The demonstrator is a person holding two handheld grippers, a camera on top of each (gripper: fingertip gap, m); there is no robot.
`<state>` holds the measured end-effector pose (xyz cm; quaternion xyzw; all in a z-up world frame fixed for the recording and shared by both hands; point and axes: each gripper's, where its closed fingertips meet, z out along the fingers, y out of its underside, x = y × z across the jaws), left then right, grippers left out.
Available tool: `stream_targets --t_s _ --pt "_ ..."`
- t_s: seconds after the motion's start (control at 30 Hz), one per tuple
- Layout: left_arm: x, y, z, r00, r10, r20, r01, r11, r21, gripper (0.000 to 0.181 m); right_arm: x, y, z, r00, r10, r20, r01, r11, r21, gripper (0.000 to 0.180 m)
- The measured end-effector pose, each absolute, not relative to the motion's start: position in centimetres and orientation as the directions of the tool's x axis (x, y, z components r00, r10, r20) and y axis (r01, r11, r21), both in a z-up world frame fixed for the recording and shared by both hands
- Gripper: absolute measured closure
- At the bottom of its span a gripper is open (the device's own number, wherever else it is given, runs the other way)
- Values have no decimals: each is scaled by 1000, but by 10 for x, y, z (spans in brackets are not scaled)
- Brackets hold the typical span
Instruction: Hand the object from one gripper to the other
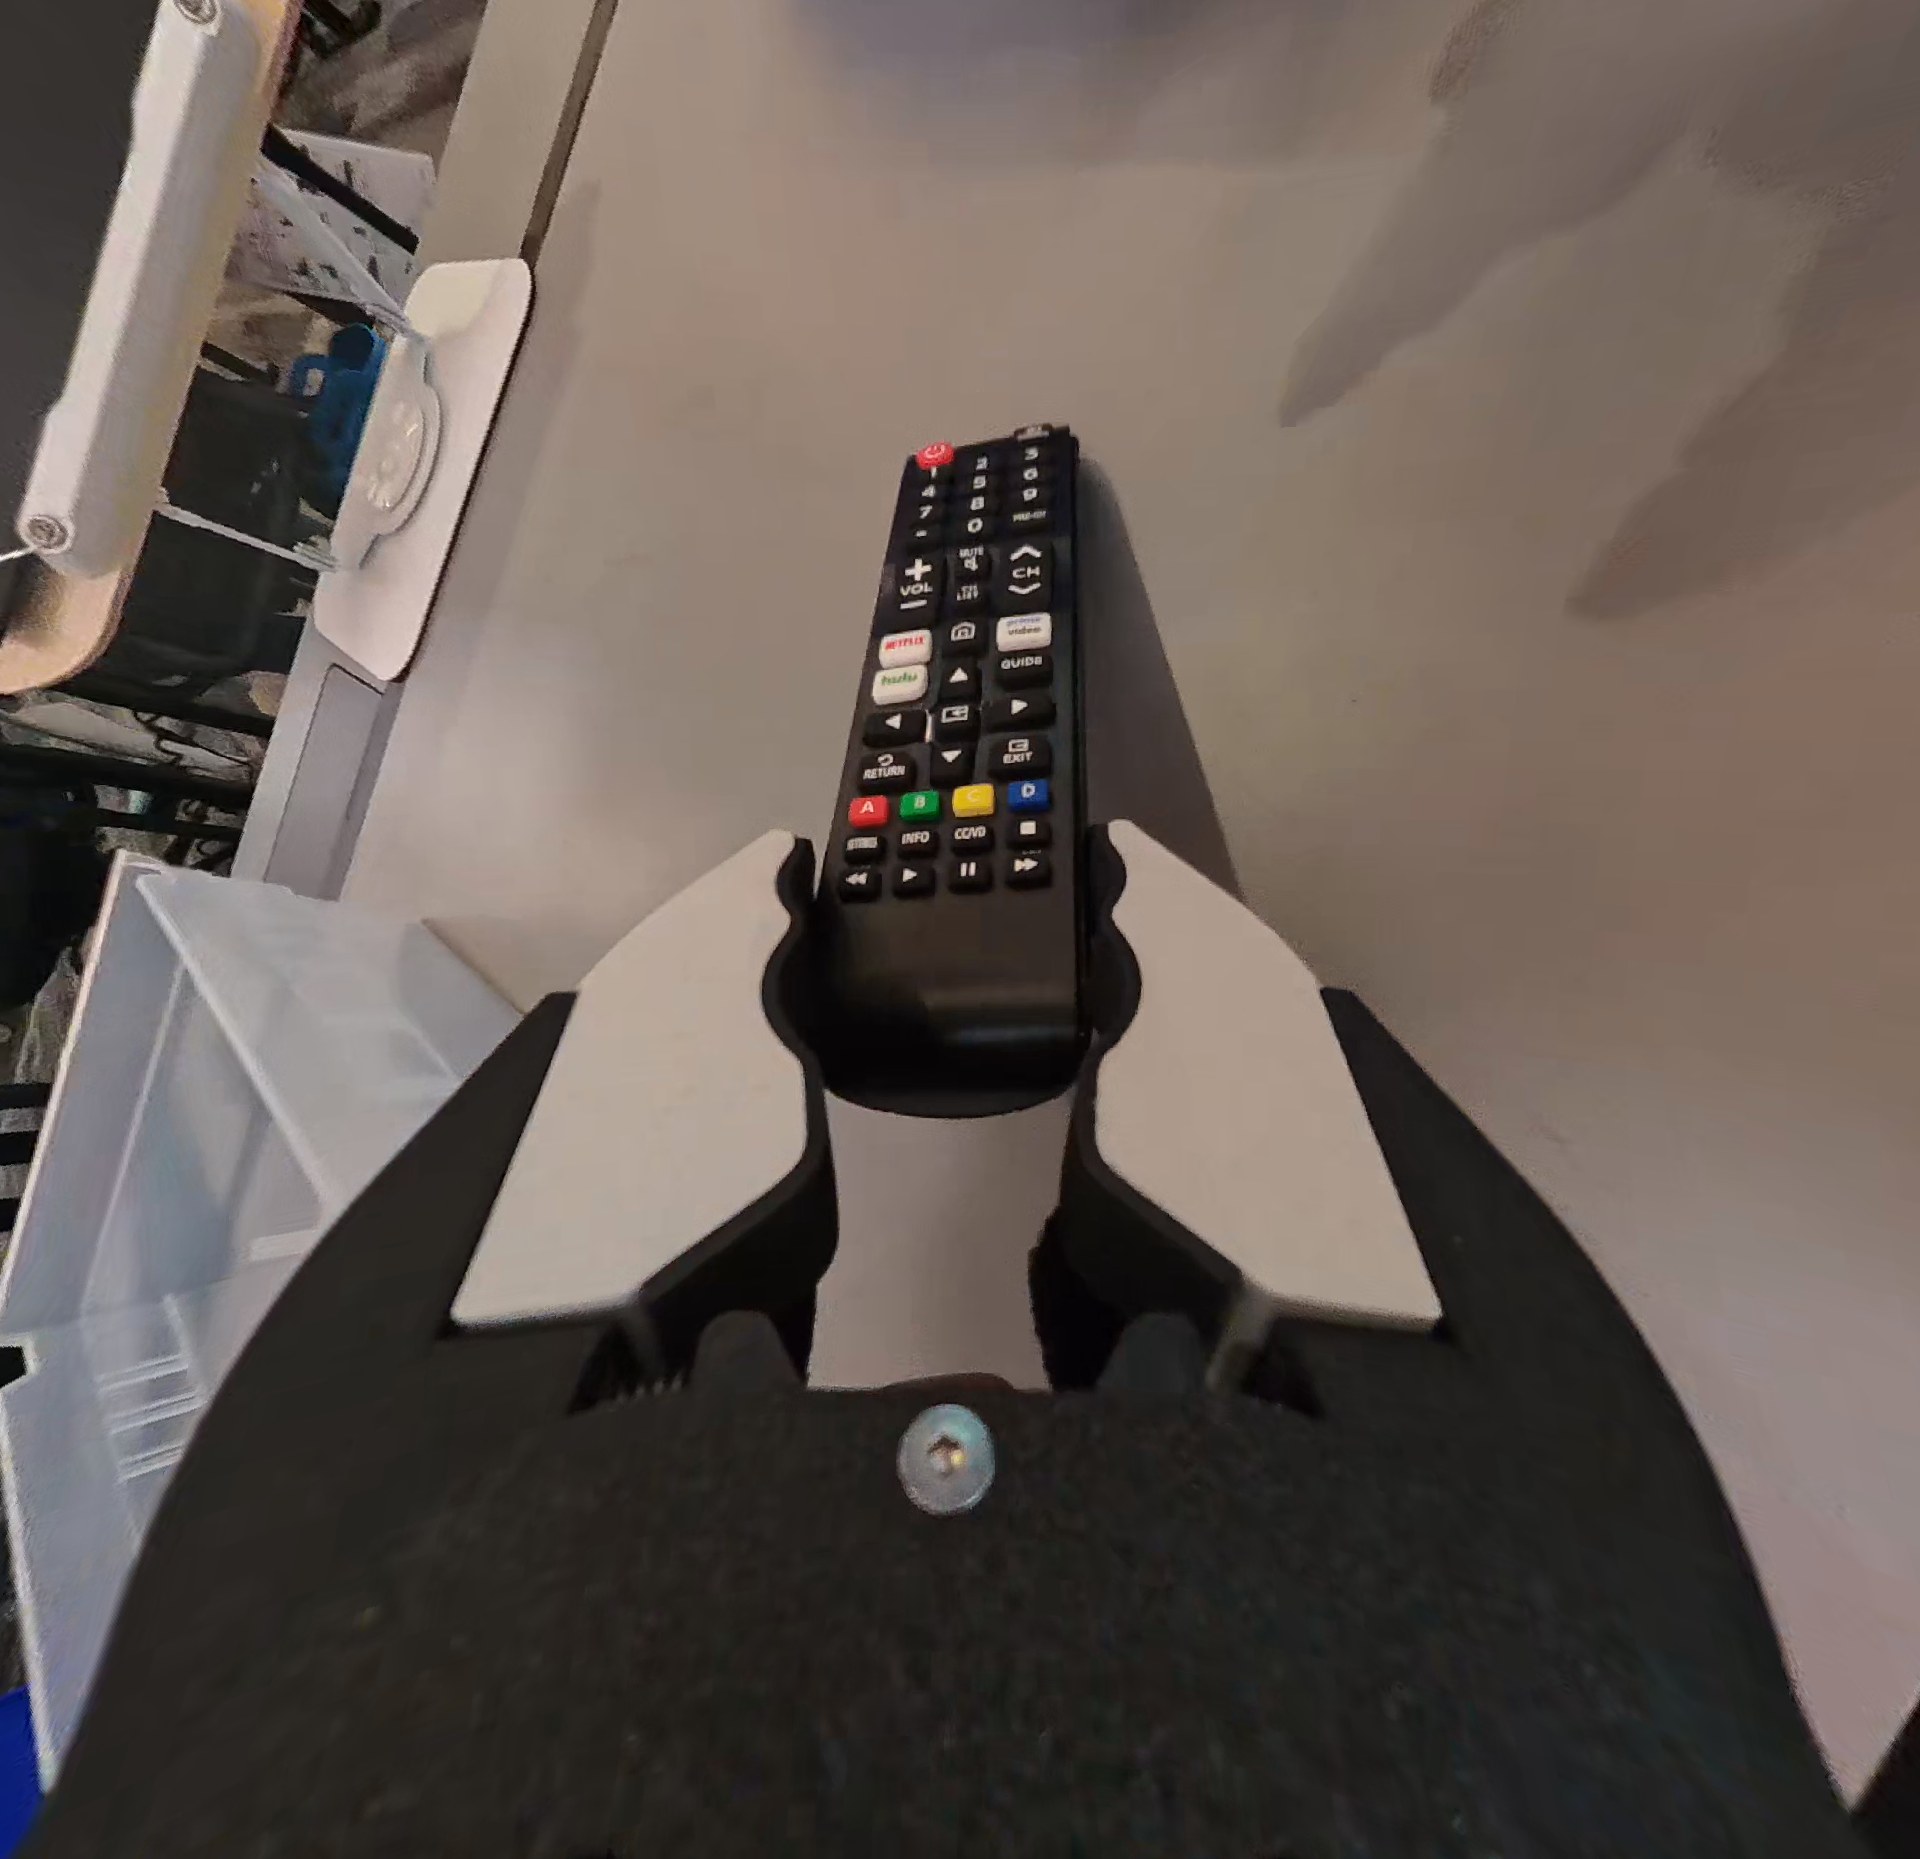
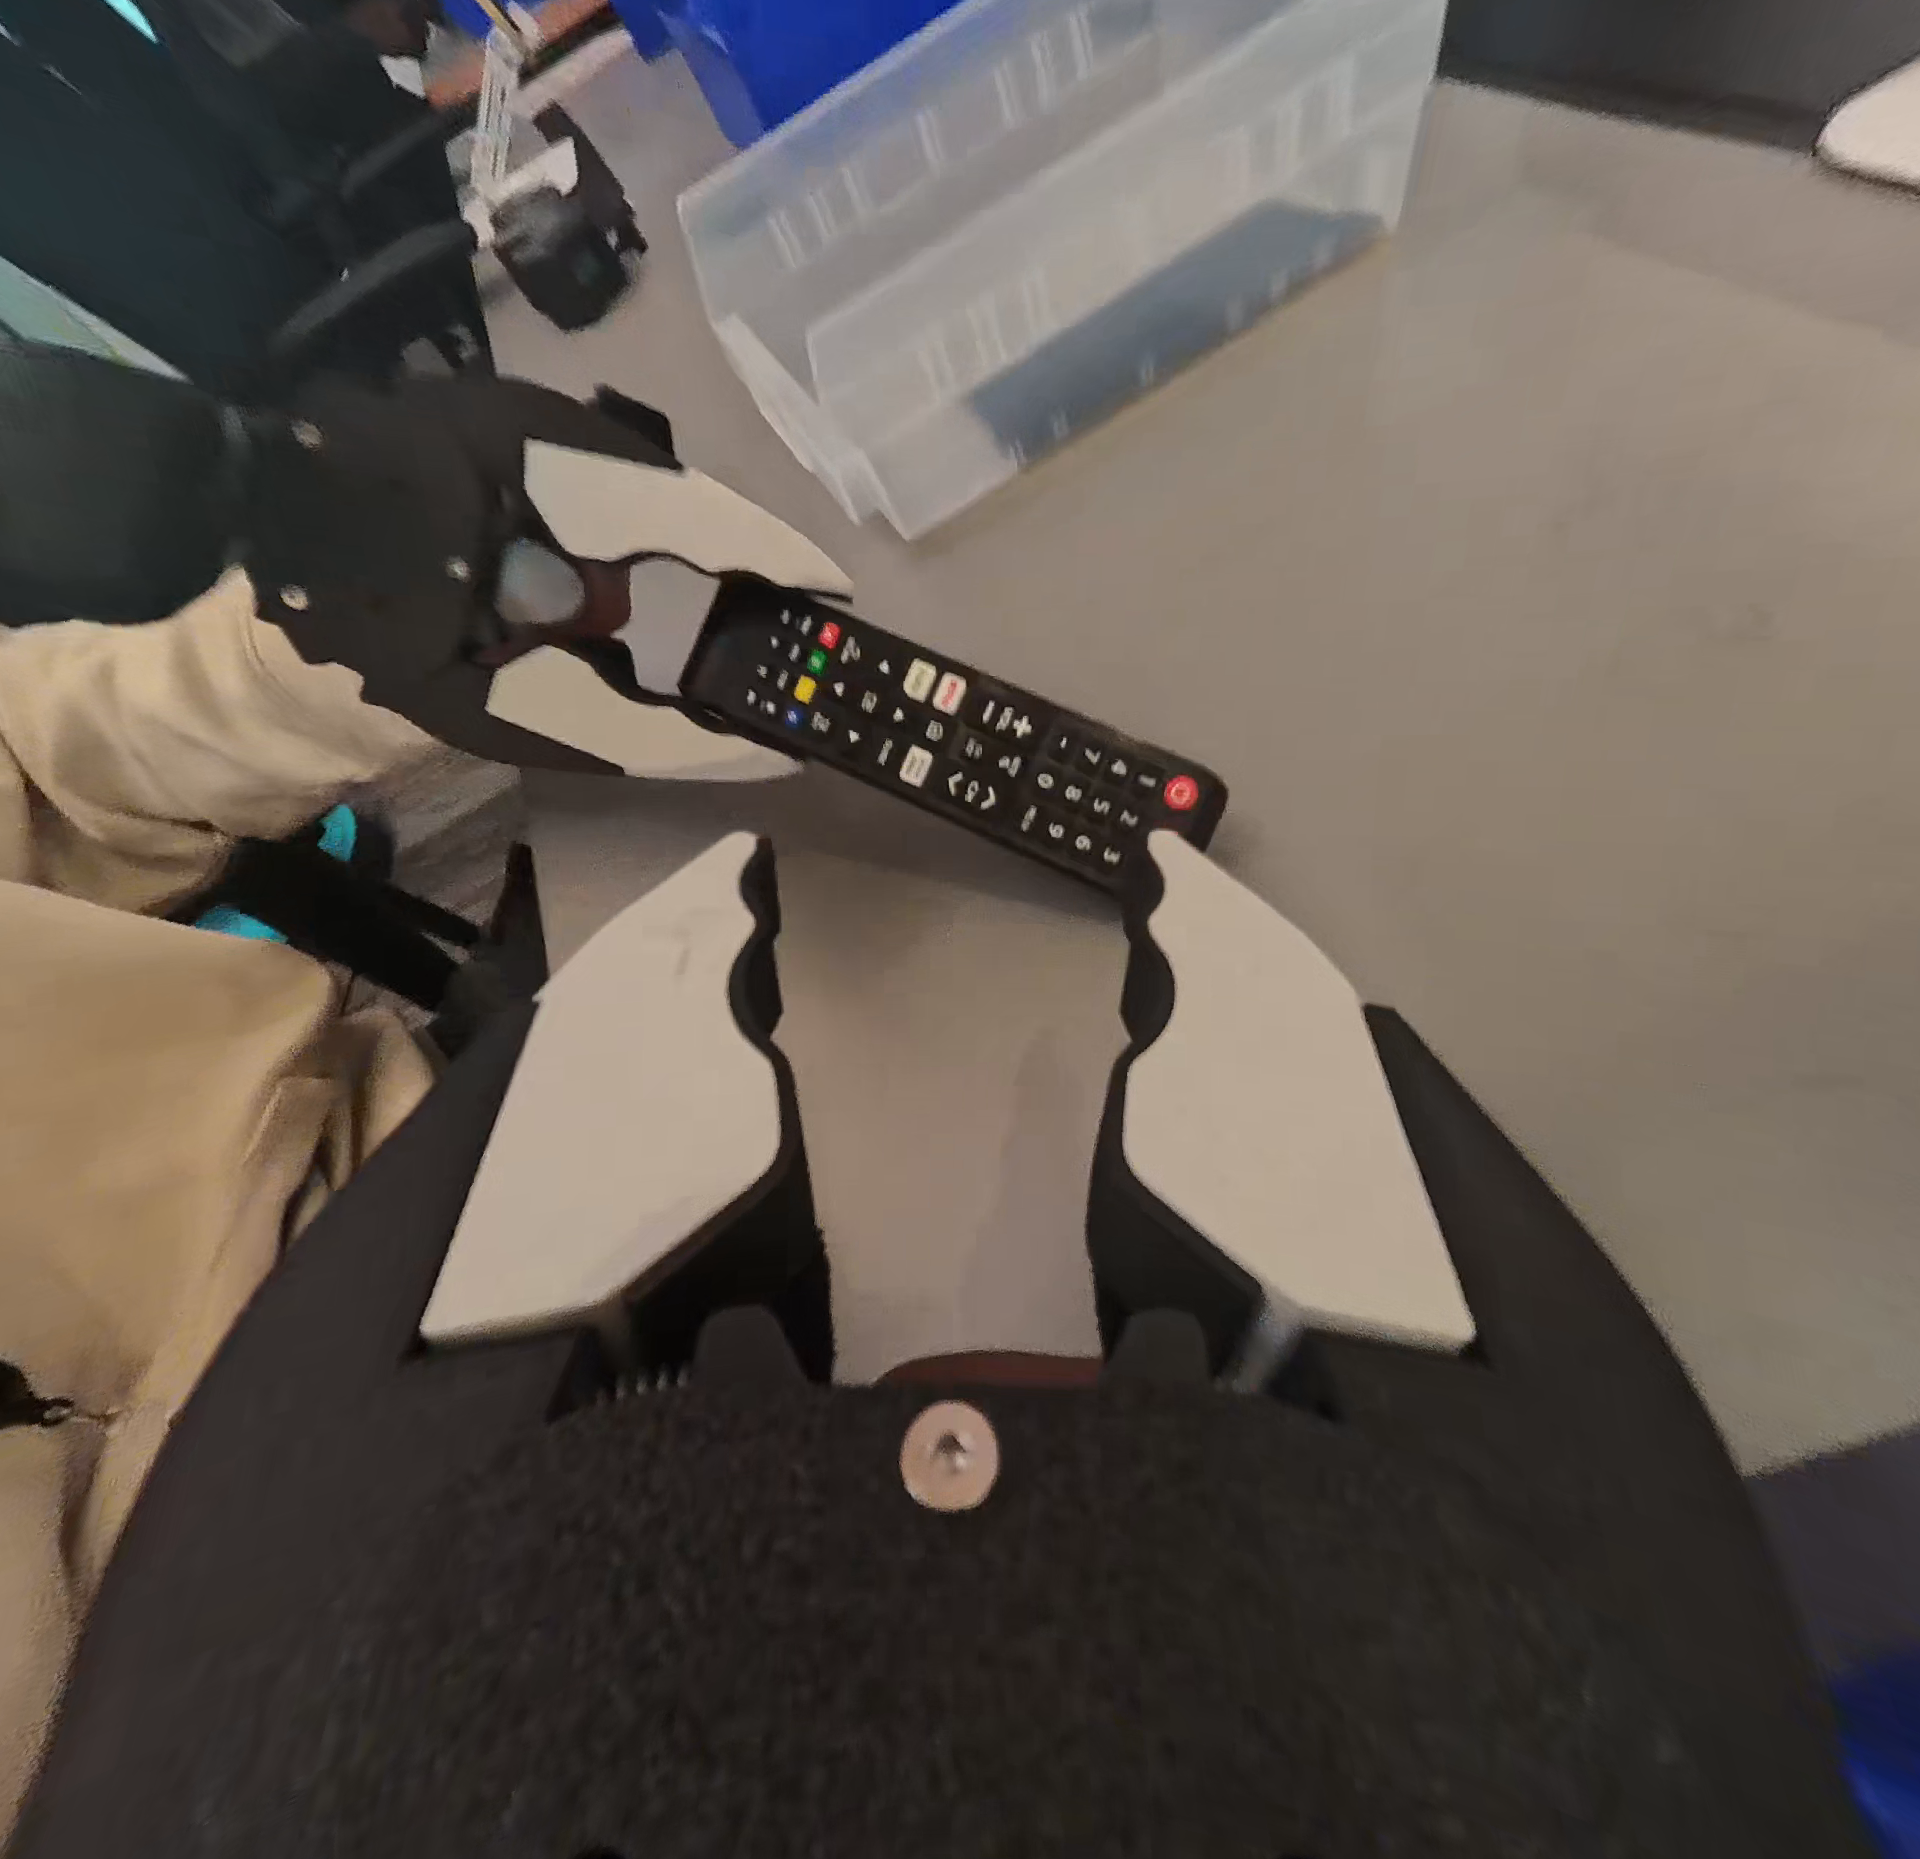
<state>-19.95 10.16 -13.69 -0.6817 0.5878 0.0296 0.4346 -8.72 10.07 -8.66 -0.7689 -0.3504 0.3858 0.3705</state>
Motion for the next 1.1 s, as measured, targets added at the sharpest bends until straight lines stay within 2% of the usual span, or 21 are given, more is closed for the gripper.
stream_targets --t_s 0.1,0.17,0.2,0.27,0.37,0.47,0.53,0.6,0.73,0.8,0.83,0.9,0.97,1.03,1.1 --pt "-198 100 -129 300 -751 -588 -821 111 -561 132 -96 101 -110 423 810 -407 258 -538 -802 116" --pt "-193 95 -114 274 -700 -659 -813 197 -548 132 -102 103 -126 409 776 -481 243 -600 -762 104" --pt "-190 90 -105 264 -672 -691 -806 240 -541 132 -105 102 -131 378 757 -534 234 -636 -736 104" --pt "-183 79 -88 255 -624 -739 -783 315 -536 132 -110 100 -128 286 704 -650 184 -706 -684 99" --pt "-173 62 -74 225 -581 -783 -756 403 -516 132 -112 93 -103 104 682 -724 87 -732 -676 99" --pt "-165 54 -72 202 -558 -805 -745 445 -496 131 -107 85 -86 -13 669 -743 64 -741 -668 113" --pt "-167 57 -75 199 -563 -803 -750 439 -494 132 -100 84 -85 -37 663 -748 72 -744 -664 142" --pt "-171 66 -87 208 -605 -768 -765 389 -514 132 -94 80 -76 -102 621 -777 68 -775 -628 155" --pt "-183 81 -121 261 -721 -642 -791 222 -570 131 -98 87 -85 85 718 -691 105 -696 -711 157" --pt "-187 85 -128 317 -777 -544 -771 122 -625 124 -92 98 -83 225 789 -572 123 -605 -787 156" --pt "-188 87 -127 357 -788 -501 -748 81 -659 128 -85 108 -81 336 808 -485 130 -550 -825 156" --pt "-194 97 -126 448 -789 -419 -696 -14 -717 133 -63 132 -73 567 772 -288 149 -440 -886 156" --pt "-197 102 -129 494 -808 -321 -642 -91 -761 133 -42 148 -68 713 699 -62 244 -331 -912 156" --pt "-201 107 -132 519 -811 -271 -612 -132 -780 133 -29 155 -68 762 638 112 353 -264 -898 156" --pt "-207 114 -135 544 -791 -279 -618 -153 -772 133 -25 157 -74 770 618 155 392 -267 -880 156"
